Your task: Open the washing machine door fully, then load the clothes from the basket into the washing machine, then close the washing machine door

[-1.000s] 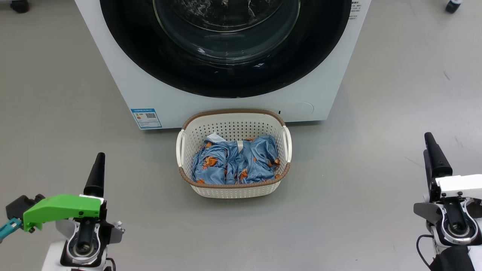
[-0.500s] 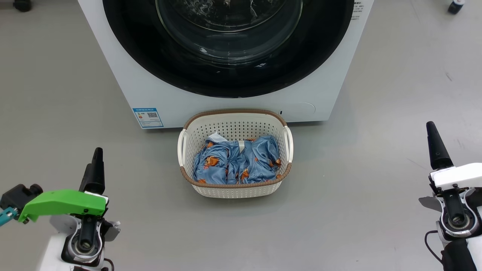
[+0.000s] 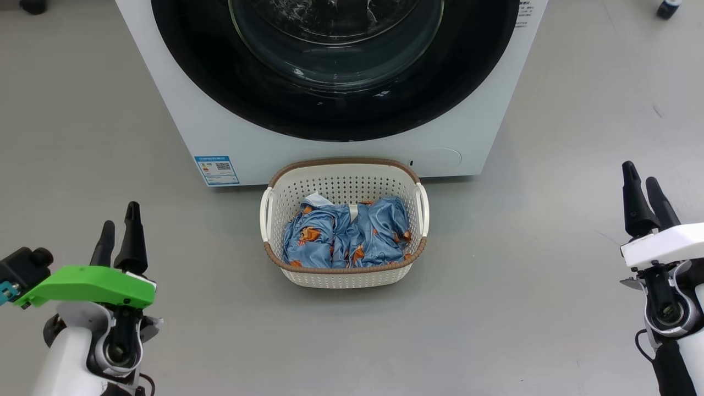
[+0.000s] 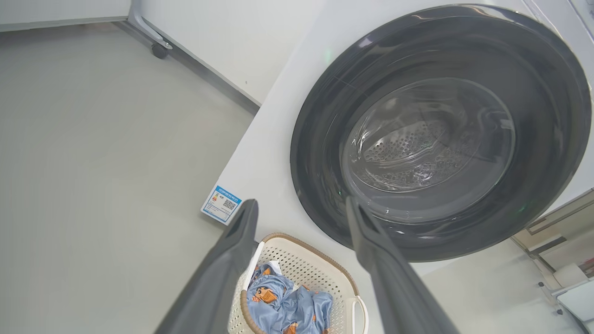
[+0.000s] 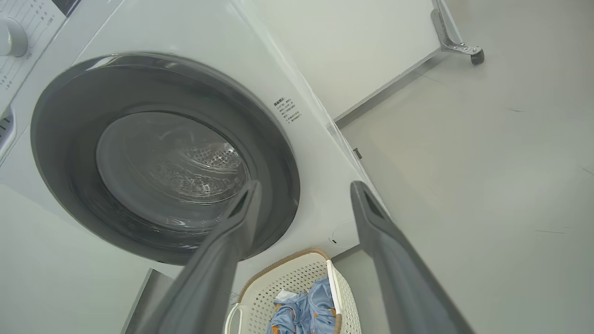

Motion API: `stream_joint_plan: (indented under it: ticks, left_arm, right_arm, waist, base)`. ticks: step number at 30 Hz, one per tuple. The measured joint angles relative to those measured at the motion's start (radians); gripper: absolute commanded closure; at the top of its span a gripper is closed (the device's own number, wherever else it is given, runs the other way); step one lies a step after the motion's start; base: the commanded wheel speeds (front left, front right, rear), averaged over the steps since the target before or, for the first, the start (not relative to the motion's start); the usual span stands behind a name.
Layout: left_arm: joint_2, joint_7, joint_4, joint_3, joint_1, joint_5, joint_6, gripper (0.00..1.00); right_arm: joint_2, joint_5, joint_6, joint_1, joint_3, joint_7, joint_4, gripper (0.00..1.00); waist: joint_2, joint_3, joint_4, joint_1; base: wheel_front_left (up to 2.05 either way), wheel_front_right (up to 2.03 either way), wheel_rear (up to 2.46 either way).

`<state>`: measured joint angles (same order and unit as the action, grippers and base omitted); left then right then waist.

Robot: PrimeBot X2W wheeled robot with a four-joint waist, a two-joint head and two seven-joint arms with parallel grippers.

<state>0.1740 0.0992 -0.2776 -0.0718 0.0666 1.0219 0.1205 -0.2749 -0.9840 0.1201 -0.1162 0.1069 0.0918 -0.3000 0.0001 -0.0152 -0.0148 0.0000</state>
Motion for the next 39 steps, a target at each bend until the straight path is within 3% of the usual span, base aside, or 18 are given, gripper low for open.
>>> stream_joint_plan:
  ticks: [39]
  left_arm:
    - [0.029,0.134,0.031,-0.028,0.000,-0.559,-0.017,0.00]
  right_arm:
    - [-0.102,0.500,-0.010,-0.062,0.116,0.143,-0.009,0.00]
  waist:
    - [0.0000,0.007,-0.011,0.0000]
  base:
    - [0.00,0.00,0.00]
